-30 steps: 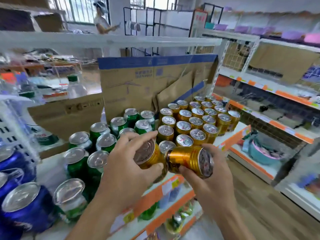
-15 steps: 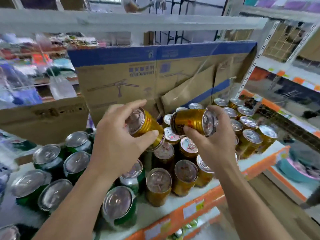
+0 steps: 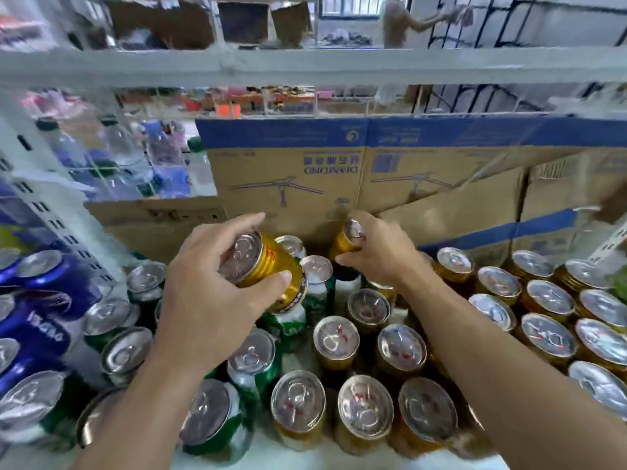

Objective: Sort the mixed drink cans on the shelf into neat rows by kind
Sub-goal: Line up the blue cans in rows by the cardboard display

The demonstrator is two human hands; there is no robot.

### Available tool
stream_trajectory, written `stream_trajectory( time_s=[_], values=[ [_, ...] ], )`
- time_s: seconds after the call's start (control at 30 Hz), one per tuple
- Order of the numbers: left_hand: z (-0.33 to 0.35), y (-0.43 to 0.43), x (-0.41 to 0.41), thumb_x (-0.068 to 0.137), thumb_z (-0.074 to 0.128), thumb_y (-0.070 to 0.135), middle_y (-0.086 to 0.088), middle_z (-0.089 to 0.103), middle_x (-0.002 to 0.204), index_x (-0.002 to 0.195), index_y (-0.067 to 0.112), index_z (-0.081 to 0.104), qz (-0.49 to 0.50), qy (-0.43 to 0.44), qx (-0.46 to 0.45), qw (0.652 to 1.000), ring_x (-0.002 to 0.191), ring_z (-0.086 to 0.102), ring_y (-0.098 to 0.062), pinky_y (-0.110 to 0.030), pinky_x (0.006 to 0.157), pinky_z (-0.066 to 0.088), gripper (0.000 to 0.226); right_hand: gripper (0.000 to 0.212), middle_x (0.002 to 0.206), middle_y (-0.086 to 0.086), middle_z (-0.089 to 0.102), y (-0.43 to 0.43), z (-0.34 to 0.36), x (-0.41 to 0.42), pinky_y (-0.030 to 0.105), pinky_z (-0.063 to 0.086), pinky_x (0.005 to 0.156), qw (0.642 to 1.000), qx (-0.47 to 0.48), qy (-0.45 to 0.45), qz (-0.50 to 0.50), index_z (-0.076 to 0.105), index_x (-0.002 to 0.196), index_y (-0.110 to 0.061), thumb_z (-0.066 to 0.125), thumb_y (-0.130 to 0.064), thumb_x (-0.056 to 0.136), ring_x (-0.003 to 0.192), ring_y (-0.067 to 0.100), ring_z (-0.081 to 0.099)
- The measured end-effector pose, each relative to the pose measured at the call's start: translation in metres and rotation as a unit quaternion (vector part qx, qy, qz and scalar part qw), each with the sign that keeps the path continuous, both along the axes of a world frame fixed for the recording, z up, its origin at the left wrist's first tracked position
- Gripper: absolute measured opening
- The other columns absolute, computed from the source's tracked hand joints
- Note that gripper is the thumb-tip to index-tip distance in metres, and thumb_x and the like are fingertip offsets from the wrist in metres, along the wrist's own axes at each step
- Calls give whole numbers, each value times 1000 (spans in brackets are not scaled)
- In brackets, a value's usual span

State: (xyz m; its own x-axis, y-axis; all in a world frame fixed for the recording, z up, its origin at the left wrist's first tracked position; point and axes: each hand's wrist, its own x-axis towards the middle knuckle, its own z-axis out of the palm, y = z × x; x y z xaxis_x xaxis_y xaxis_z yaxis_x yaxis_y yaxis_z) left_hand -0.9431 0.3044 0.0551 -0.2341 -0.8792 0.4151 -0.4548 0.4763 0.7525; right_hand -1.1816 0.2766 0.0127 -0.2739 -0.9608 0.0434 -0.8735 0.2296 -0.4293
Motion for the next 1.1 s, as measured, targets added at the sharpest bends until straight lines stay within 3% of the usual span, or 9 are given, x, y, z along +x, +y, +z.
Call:
stream_trajectory(
  time_s=[0.17, 0.27, 0.47, 0.57, 0.67, 0.8, 0.87, 0.97, 1.1],
  values=[
    [-1, 7, 5, 65, 82, 36, 20, 54, 117, 115, 50, 56, 15, -11, 6, 1000, 102, 43, 25, 6, 79, 30, 58, 65, 114, 11, 59, -14, -17, 2, 47, 50, 88, 996, 54, 61, 45, 32, 135, -25, 68, -24, 81, 106, 33, 56],
    [-5, 8, 8, 61, 73, 44, 22, 53, 117, 111, 57, 55, 23, -15, 20, 999, 106, 48, 15, -7, 82, 38, 56, 63, 112, 16, 59, -17, -26, 4, 48, 48, 88, 992, 93, 62, 60, 25, 130, -16, 64, -14, 80, 104, 37, 58],
    [-5, 3, 9, 60, 78, 46, 22, 53, 119, 116, 56, 54, 10, -7, 48, 999, 102, 53, 10, -17, 82, 44, 62, 53, 125, 11, 58, -15, -13, 1, 43, 49, 93, 975, 168, 104, 97, 45, 128, -14, 67, -19, 80, 112, 32, 55],
    [-1, -5, 1, 67, 85, 36, 22, 52, 124, 125, 49, 51, -13, -21, 63, 998, 105, 52, 5, -8, 83, 36, 69, 60, 115, -11, 55, 4, 21, 2, 27, 46, 87, 979, 117, -27, 165, 51, 126, -28, 80, -19, 75, 107, 11, 54],
    [6, -14, -20, 68, 83, 39, 22, 50, 126, 134, 42, 46, -51, -48, 57, 996, 113, 47, 2, -13, 89, 35, 75, 79, 116, -19, 59, 29, 47, 20, 18, 47, 92, 938, 68, -231, 250, 46, 132, -30, 87, -11, 66, 105, -3, 57],
    [7, -25, -47, 75, 76, 48, 16, 54, 125, 136, 39, 43, -128, -33, 88, 987, 117, 53, -8, -31, 99, 45, 70, 71, 105, -8, 68, 38, 37, 27, 27, 53, 83, 950, -39, -237, 202, 54, 121, -21, 90, -16, 60, 94, 7, 65],
    [3, -34, -53, 85, 62, 54, 12, 55, 128, 137, 38, 44, -150, -10, 114, 982, 116, 55, -9, -29, 96, 47, 57, 70, 99, -9, 66, 42, 32, 16, 28, 52, 78, 965, -70, -214, 131, 53, 113, -25, 91, -21, 55, 88, 8, 64],
    [-11, -54, -58, 93, 52, 49, 5, 54, 132, 140, 27, 45, -143, -158, 91, 973, 114, 54, -11, -22, 86, 43, 52, 72, 99, -8, 65, 48, 23, -5, 40, 54, 83, 971, -95, -218, 37, 52, 111, -26, 92, -27, 50, 90, 12, 63],
    [-37, -67, -70, 84, 60, 58, 2, 48, 123, 132, 26, 48, -179, -428, 100, 880, 117, 50, -24, -36, 91, 45, 59, 82, 105, -11, 60, 55, 15, -13, 42, 53, 89, 961, -125, -245, -22, 44, 120, -25, 91, -31, 53, 100, 14, 60]
  ],
)
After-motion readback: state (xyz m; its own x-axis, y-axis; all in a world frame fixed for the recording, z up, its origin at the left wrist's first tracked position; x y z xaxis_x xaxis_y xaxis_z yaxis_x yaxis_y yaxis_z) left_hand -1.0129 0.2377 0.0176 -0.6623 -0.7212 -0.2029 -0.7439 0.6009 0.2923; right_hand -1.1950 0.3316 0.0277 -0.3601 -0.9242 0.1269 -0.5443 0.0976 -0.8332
